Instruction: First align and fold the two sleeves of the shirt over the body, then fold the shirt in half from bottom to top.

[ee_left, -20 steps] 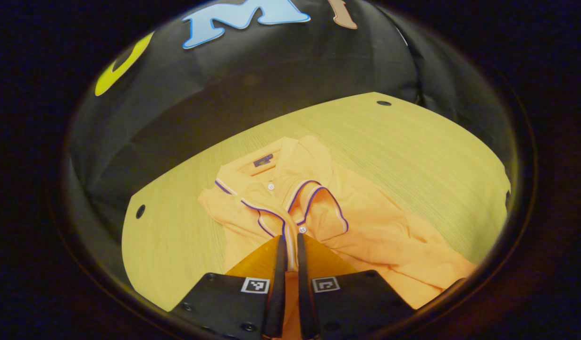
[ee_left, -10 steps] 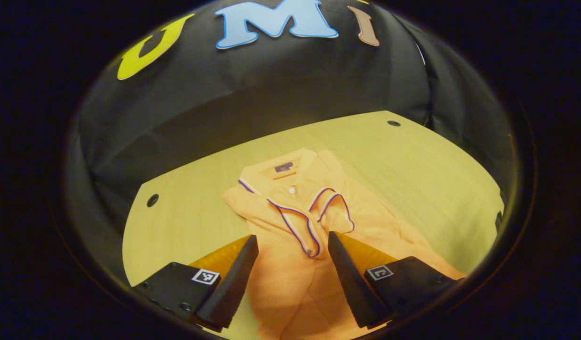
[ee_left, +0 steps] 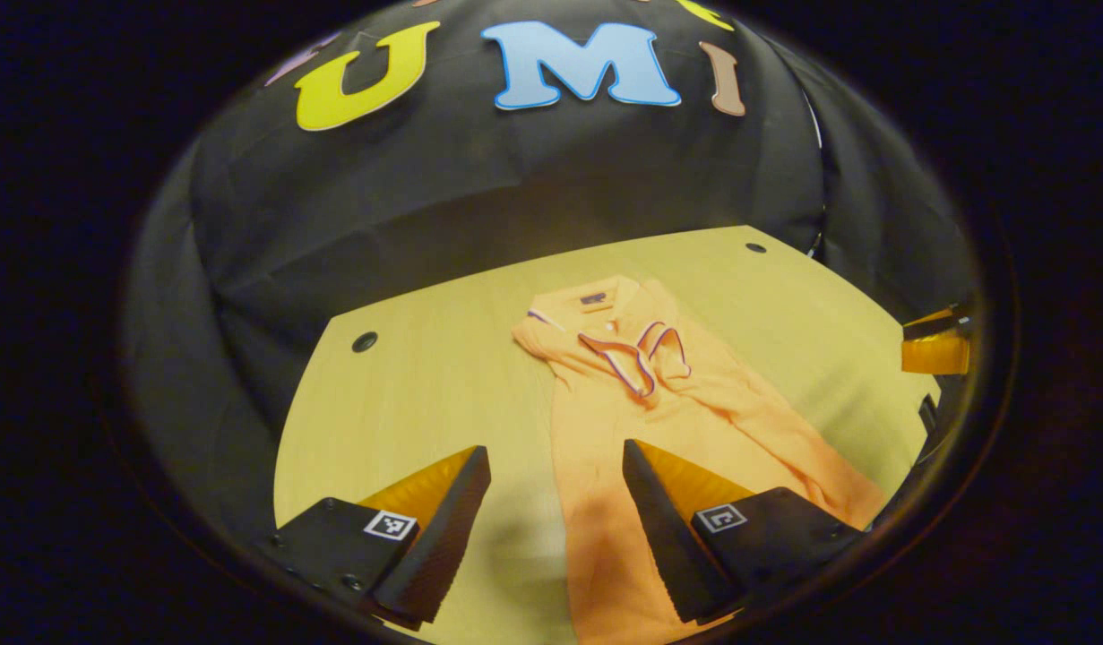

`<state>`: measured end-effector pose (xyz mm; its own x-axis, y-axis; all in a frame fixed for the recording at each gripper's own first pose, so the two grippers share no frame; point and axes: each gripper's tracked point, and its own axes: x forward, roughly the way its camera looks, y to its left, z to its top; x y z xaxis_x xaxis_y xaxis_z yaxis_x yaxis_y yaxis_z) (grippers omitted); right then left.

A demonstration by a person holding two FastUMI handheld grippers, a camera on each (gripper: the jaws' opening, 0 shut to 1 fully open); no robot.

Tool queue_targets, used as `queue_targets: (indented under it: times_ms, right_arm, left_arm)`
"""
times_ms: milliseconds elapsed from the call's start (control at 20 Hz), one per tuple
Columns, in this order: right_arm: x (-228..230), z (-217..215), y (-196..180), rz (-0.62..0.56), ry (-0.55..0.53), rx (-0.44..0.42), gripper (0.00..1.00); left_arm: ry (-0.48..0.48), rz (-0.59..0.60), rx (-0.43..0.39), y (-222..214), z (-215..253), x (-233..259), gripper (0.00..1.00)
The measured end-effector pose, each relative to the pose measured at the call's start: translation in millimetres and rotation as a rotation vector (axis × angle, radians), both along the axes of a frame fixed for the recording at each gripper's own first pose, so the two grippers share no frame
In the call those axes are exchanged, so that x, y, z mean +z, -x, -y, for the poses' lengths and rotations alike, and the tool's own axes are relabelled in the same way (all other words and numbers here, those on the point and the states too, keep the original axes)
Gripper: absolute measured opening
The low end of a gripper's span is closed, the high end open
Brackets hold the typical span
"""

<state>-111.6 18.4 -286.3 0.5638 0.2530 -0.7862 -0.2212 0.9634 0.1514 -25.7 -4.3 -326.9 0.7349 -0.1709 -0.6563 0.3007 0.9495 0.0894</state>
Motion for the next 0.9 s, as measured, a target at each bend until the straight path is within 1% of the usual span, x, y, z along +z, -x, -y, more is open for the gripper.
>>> queue_targets:
  times_ms: [50,100,150,350,400,450,500,550,600,650,700,750,800,850,900]
  right_arm:
    - [-9,-3,8,-0.030,0.008,0.029,0.63]
    - [-17,-5,16,-0.066,0.006,0.055,0.63]
    - [-26,-9,22,-0.101,0.001,0.074,0.68]
    - [-60,-14,62,-0.233,0.023,0.125,0.70]
    - [-69,-15,72,-0.265,0.030,0.135,0.70]
    - [-76,-14,80,-0.298,0.040,0.145,0.70]
    - [-85,-15,87,-0.327,0.051,0.154,0.70]
    - [-91,-14,94,-0.355,0.060,0.161,0.70]
    - [-95,-13,103,-0.383,0.064,0.170,0.70]
    - [-97,-13,109,-0.400,0.069,0.177,0.70]
    - [-101,-12,116,-0.416,0.081,0.189,0.70]
    - [-103,-11,120,-0.423,0.094,0.202,0.70]
    - [-104,-10,125,-0.429,0.108,0.218,0.70]
    - [-105,-9,128,-0.435,0.121,0.230,0.70]
    - [-108,-7,132,-0.448,0.135,0.240,0.70]
  left_arm:
    - [0.002,-0.023,0.006,15,-6,-4,1.00]
    - [0.005,-0.049,0.011,30,-12,-8,0.94]
    - [0.007,-0.073,0.015,44,-17,-14,1.00]
    - [-0.004,-0.176,0.018,98,-29,-39,1.00]
    - [-0.005,-0.203,0.017,110,-30,-46,0.98]
    - [-0.001,-0.232,0.015,122,-29,-51,1.00]
    - [0.004,-0.262,0.015,134,-28,-57,0.98]
    - [0.009,-0.289,0.015,145,-28,-63,0.98]
    - [0.013,-0.315,0.018,156,-28,-69,1.00]
    - [0.012,-0.334,0.024,163,-29,-75,0.97]
    - [0.011,-0.354,0.029,170,-30,-79,1.00]
    - [0.011,-0.372,0.033,178,-32,-83,1.00]
    - [0.008,-0.389,0.034,182,-33,-87,0.97]
    - [-0.001,-0.405,0.034,188,-35,-90,0.99]
    - [-0.014,-0.420,0.030,193,-36,-96,0.97]
